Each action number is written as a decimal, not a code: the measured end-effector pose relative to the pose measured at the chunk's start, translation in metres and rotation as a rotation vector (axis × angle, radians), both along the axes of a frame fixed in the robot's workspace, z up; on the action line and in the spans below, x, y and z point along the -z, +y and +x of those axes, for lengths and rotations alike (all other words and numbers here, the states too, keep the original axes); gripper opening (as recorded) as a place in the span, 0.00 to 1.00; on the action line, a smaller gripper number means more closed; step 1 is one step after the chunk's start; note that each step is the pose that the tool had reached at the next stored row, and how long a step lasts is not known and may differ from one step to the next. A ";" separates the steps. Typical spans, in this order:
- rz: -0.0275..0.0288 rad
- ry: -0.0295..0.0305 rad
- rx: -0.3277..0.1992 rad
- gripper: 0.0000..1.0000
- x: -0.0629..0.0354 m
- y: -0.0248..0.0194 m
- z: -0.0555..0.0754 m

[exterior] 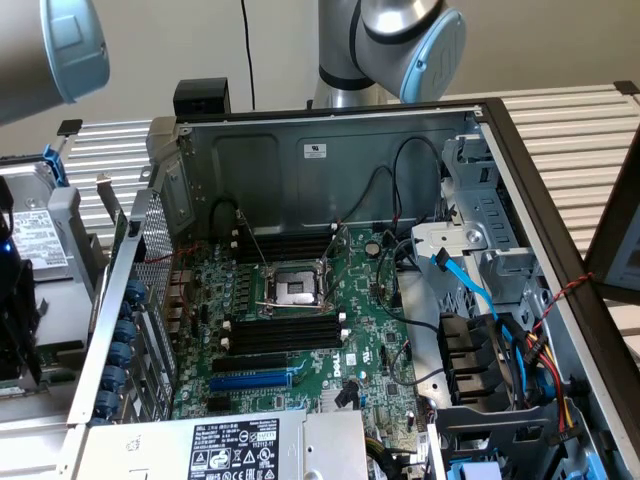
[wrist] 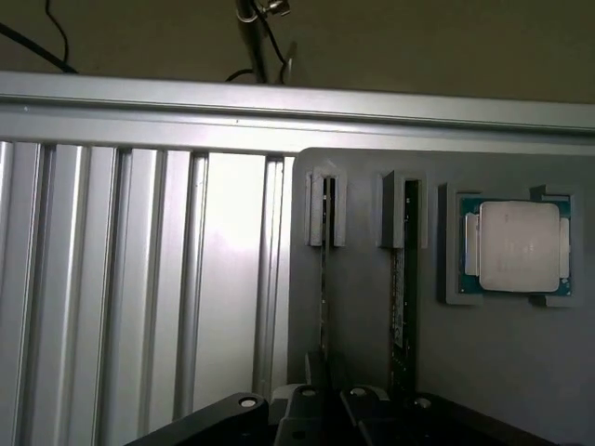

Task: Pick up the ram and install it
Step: 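Pick up the ram and move it above insertion slot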

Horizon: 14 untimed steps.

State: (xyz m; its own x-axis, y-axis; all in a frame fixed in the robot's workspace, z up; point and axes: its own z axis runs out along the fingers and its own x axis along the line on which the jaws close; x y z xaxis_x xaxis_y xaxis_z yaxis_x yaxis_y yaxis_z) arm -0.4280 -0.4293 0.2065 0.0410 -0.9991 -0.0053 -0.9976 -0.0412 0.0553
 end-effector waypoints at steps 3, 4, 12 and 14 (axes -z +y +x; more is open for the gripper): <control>0.0004 -0.0005 0.000 0.12 -0.0103 0.0000 0.000; 0.0006 -0.0009 0.000 0.12 -0.0143 0.0000 0.000; 0.0004 -0.0007 0.000 0.12 -0.0509 0.0000 0.000; 0.0004 -0.0007 0.000 0.12 -0.0599 0.0000 0.000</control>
State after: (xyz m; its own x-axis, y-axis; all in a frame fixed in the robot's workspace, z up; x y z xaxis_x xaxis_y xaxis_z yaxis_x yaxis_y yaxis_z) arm -0.4280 -0.4293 0.2663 0.0409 -0.9991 -0.0056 -0.9977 -0.0412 0.0545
